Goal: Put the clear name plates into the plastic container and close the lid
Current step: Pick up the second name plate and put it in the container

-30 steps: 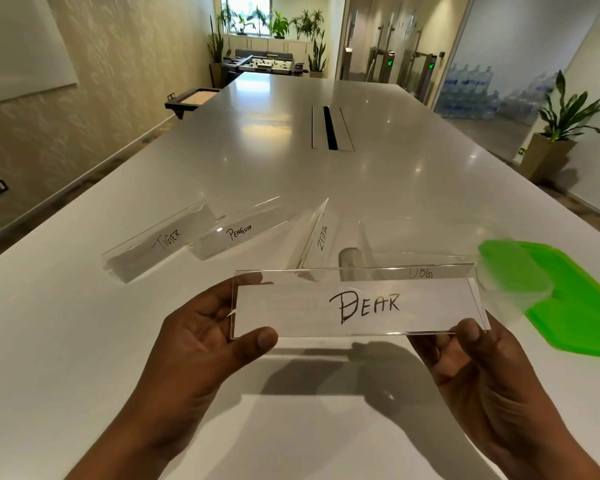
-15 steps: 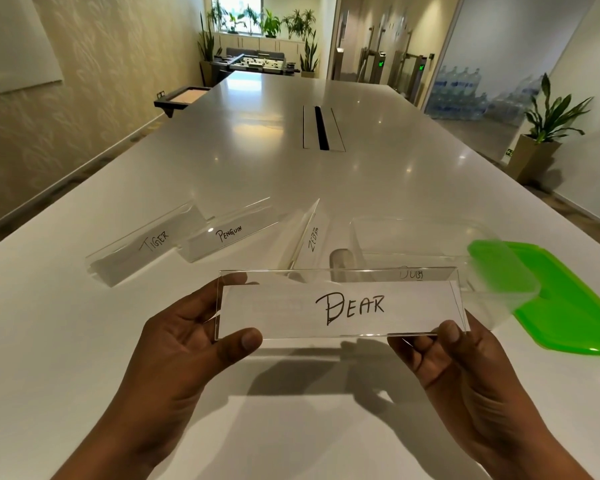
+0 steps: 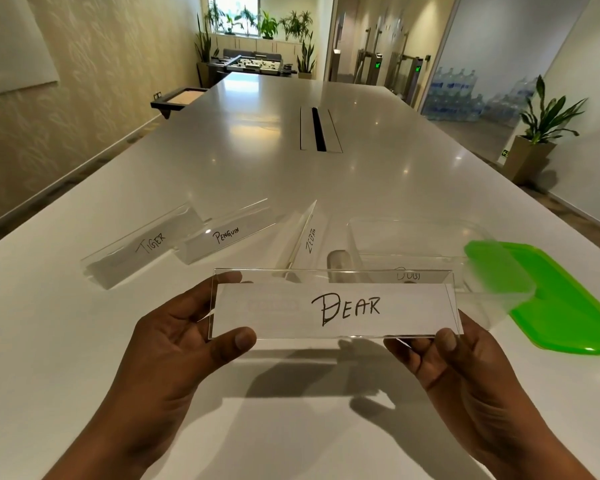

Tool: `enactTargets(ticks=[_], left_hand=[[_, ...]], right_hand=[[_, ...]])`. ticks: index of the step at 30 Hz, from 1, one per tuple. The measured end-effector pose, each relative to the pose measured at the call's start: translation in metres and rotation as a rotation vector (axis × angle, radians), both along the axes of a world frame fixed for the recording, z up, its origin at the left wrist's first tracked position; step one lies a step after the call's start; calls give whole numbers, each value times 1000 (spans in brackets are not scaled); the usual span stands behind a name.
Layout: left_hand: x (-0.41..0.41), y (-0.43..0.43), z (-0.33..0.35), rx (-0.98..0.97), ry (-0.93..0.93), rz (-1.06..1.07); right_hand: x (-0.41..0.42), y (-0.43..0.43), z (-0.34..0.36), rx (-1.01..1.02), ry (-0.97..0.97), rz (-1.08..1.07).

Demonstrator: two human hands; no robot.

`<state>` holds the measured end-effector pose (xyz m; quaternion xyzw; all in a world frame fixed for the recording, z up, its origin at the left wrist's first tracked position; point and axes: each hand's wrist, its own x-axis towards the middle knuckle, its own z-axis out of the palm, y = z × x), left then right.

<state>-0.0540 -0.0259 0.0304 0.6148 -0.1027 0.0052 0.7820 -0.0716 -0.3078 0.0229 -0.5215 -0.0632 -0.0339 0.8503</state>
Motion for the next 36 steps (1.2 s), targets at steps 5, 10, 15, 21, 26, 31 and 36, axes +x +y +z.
enactTargets(ticks=[5,10,15,21,26,31,36], left_hand=[[0,2,2,27,2,-2],[-2,2,2,47,1,-16],[-2,-1,4,50,-5,-25],[0,-10,2,78,-28,-13],[2,-18,2,113,-42,-53],[1,-20,5,169,-63,-97],[1,-23,5,195,-113,-82]], right_hand=[[1,-5,20,-64,20,-60],[9,-23,38,-331,-96,-207],[10,-28,68,-706,-304,-131],[-2,-8,90,-1454,-415,10],[-2,6,96,-1628,-413,114],[-3,10,98,-1646,-374,132],[-4,10,99,-1677,-370,134]])
